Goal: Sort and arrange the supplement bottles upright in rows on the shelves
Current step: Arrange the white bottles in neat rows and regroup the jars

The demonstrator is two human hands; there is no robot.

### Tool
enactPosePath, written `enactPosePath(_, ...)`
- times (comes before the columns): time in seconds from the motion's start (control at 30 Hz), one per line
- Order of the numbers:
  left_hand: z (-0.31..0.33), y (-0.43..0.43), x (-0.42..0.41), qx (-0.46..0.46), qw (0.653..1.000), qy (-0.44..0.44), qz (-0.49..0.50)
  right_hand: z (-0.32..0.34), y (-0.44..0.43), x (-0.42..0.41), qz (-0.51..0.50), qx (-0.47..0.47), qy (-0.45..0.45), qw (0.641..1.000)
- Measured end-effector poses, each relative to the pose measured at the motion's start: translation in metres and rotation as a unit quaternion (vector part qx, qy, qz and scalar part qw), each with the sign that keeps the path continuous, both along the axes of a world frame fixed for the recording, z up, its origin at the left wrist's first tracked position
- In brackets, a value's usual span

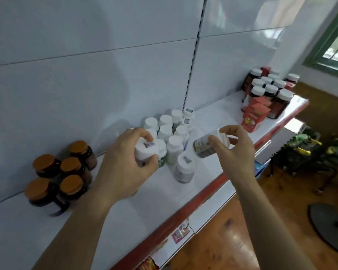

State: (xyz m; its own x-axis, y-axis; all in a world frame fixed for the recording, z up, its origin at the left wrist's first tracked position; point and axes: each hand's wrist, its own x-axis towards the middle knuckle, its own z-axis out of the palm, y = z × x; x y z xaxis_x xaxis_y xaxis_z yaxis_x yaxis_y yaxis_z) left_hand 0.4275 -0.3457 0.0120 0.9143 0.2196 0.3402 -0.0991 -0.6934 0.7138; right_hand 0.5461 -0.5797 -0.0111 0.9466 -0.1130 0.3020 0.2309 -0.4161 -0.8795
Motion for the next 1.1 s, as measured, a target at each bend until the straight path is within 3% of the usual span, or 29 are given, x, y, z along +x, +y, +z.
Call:
enactPosePath(0.17, 0.001, -0.005, 0.027, 0.011, 1.000, 0.023, 0.007, -0.012, -0.004, 0.051, 0.093, -0.062, 0.049, 0.993)
enactPosePath(0.3, 0.003, -0.002, 0.032, 0.031, 0.998, 0.050, 0.011, -0.022, 0.003, 0.088, 0.209, -0.170, 0.051, 0.962)
enactPosePath(0.53, -0.009, -0.015, 0.024, 0.085, 0.984, 0.126, 0.097, -0.019, 0.019, 0.151, 0.270, -0.064, 0.072, 0.958)
enactPosePath(0.67, -0.023, -0.026, 0.029, 0.103, 0.964, 0.167, 0.180, -0.020, 0.032, 0.191, 0.307, -0.094, 0.058, 0.945)
enactPosePath(0.87, -0.016, -0.055, 0.057, 0.099, 0.944, 0.076, 0.304, -0.027, 0.042, 0.229, 0.431, -0.160, 0.073, 0.885)
enactPosePath(0.97, -0.006, -0.082, 0.116, 0.109, 0.962, 0.054, 0.245, -0.031, 0.039, 0.235, 0.470, -0.164, 0.085, 0.863)
enactPosePath(1.03, -0.008, -0.096, 0.157, 0.150, 0.964, 0.122, 0.184, -0.033, 0.033, 0.237, 0.473, -0.157, 0.062, 0.865)
enactPosePath(1.1, -0.014, -0.101, 0.187, 0.215, 0.944, 0.207, 0.140, -0.035, 0.026, 0.237, 0.467, -0.143, 0.041, 0.872)
